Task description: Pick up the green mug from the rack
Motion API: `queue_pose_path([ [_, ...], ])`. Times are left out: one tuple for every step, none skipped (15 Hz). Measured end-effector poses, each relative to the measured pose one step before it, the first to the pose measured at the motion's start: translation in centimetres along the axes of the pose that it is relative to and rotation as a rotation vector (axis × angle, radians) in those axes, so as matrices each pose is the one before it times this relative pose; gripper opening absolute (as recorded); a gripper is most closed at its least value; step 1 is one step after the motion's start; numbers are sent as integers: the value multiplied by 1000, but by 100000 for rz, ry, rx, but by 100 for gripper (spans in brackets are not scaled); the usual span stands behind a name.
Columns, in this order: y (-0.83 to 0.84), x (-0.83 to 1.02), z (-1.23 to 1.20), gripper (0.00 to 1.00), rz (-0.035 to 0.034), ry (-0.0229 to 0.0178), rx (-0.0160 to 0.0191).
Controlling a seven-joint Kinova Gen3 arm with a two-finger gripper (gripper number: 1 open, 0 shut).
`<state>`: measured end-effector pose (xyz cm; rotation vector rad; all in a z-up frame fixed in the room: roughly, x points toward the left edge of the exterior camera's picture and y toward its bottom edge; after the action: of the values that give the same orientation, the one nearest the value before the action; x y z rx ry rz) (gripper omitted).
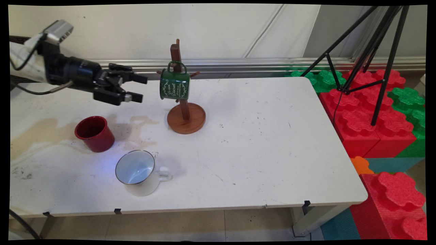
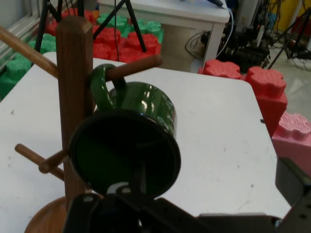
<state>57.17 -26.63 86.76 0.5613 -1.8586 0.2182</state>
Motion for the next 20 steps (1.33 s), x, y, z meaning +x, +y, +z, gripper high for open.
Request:
queue_pose_path([
  [-266, -22, 663, 100, -61, 93, -101],
  [-272, -20, 665, 100, -27, 29, -126],
  [-227, -8, 556, 100, -63, 85, -88],
  [-255, -3, 632, 100, -89, 109, -110],
  [-231, -22, 614, 100, -169, 93, -119],
  [-165, -11, 430, 100, -167, 81, -53],
  [-156, -13, 407, 100, -202, 70, -38],
  [-148, -8, 373, 100, -207, 90, -39],
  [-197, -4, 482, 100, -266, 124, -59],
  [-101, -11, 234, 100, -143, 40, -22],
  [-97, -10, 221, 100, -141, 46, -37],
  [-145, -20, 299, 100, -219, 73, -10],
  [-137, -57, 263, 100, -238, -7, -16],
  [-134, -63, 248, 100, -156, -75, -16],
  [-133, -102, 256, 100, -248, -105, 0],
  [-58, -45, 108, 100, -76, -62, 25],
  [-92, -66, 172, 100, -165, -58, 25],
  [-58, -46, 110, 100, -196, -18, 2],
  [-70, -43, 143, 0, -258, 93, -58],
  [-11, -47, 82, 0, -206, 109, -110],
])
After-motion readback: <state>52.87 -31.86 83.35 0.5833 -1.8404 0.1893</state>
